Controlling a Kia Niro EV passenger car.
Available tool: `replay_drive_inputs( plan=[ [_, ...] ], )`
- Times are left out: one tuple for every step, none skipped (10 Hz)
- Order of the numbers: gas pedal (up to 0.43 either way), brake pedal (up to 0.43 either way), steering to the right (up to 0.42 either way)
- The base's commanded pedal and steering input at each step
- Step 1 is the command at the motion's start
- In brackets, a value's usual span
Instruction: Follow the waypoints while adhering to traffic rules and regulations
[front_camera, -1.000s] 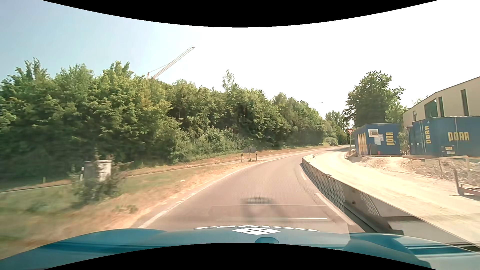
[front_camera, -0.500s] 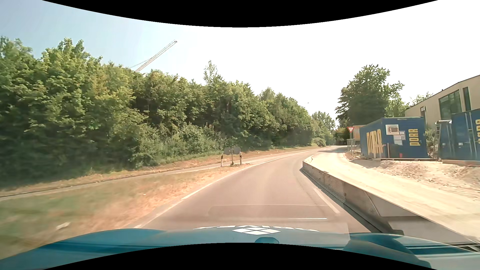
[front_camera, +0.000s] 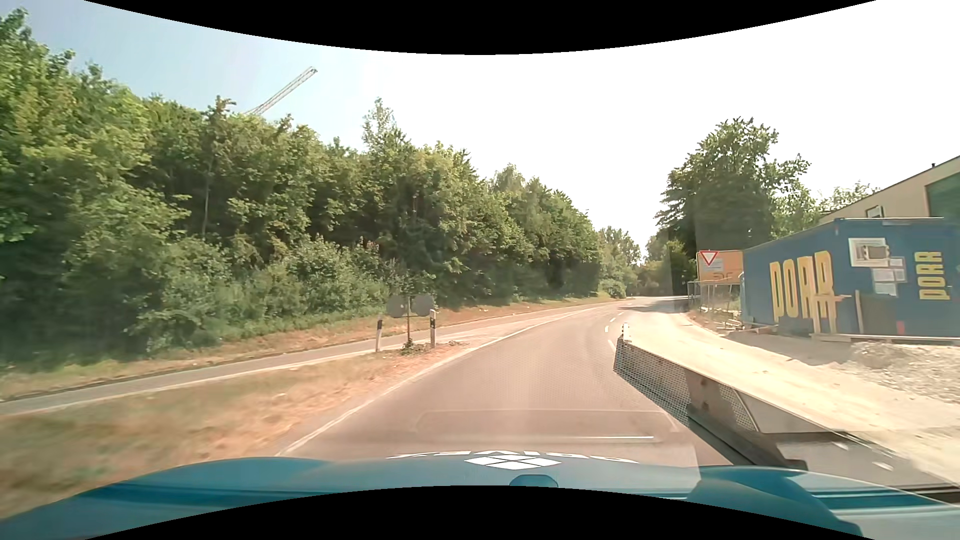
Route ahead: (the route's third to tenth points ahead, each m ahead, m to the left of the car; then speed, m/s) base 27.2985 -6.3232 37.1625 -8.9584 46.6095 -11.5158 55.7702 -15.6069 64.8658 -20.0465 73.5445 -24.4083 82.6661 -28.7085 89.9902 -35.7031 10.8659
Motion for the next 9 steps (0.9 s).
replay_drive_inputs(
  plan=[
    [0.079, 0.0, 0.067],
    [0.079, 0.0, 0.067],
    [0.079, 0.0, 0.069],
    [0.079, 0.0, 0.072],
    [0.079, 0.0, 0.074],
    [0.079, 0.0, 0.074],
    [0.079, 0.0, 0.075],
    [0.079, 0.0, 0.074],
    [0.087, 0.0, 0.074]
  ],
)
